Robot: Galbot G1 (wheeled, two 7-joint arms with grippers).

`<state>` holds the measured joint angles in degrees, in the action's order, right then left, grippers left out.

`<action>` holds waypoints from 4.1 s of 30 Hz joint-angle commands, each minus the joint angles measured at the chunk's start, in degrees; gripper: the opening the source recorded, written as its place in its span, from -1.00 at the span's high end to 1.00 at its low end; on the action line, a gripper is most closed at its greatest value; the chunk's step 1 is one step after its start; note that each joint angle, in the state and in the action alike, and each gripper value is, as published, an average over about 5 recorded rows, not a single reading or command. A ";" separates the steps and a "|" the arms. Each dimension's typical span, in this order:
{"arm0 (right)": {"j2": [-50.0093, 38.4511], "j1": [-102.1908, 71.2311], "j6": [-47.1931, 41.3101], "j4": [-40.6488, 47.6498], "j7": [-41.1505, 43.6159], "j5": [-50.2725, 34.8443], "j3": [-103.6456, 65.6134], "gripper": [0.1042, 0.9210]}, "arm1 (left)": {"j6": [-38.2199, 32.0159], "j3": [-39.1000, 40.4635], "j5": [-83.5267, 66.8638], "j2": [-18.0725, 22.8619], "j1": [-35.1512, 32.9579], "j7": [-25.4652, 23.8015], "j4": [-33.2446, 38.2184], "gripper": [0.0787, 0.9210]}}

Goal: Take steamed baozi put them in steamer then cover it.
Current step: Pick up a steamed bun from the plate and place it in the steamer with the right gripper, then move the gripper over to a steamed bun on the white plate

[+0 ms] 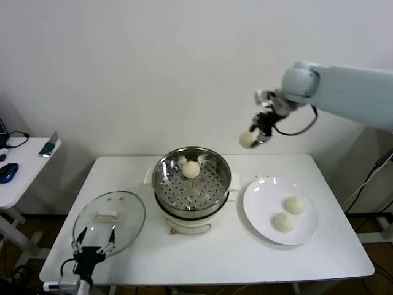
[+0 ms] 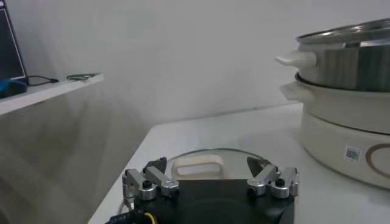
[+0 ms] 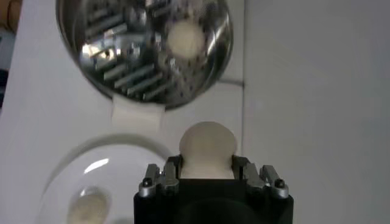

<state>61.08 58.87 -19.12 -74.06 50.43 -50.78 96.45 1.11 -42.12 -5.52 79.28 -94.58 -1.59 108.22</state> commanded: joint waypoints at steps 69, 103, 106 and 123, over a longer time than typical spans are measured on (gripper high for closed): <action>-10.70 4.04 6.60 -8.31 5.01 4.84 8.74 -0.76 | -0.36 -0.21 -0.22 -0.10 -0.03 -0.23 0.31 -0.77; -26.33 -34.53 2.47 -6.27 -1.63 31.98 -6.02 -0.76 | -0.36 -0.96 0.65 0.72 0.29 -0.20 -0.68 -0.77; -25.46 -36.20 2.12 -5.02 -2.35 32.68 -7.71 -0.76 | -0.36 -0.94 0.67 0.64 0.44 -0.21 -0.92 -0.77; -22.08 -39.05 1.25 -1.54 -3.49 33.25 -9.36 -0.76 | -0.53 -0.97 0.52 0.47 0.86 -0.22 -1.55 -0.77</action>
<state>38.22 22.40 -17.63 -77.12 47.45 -18.52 88.96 0.64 -43.06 -4.96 79.83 -93.77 -1.82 106.69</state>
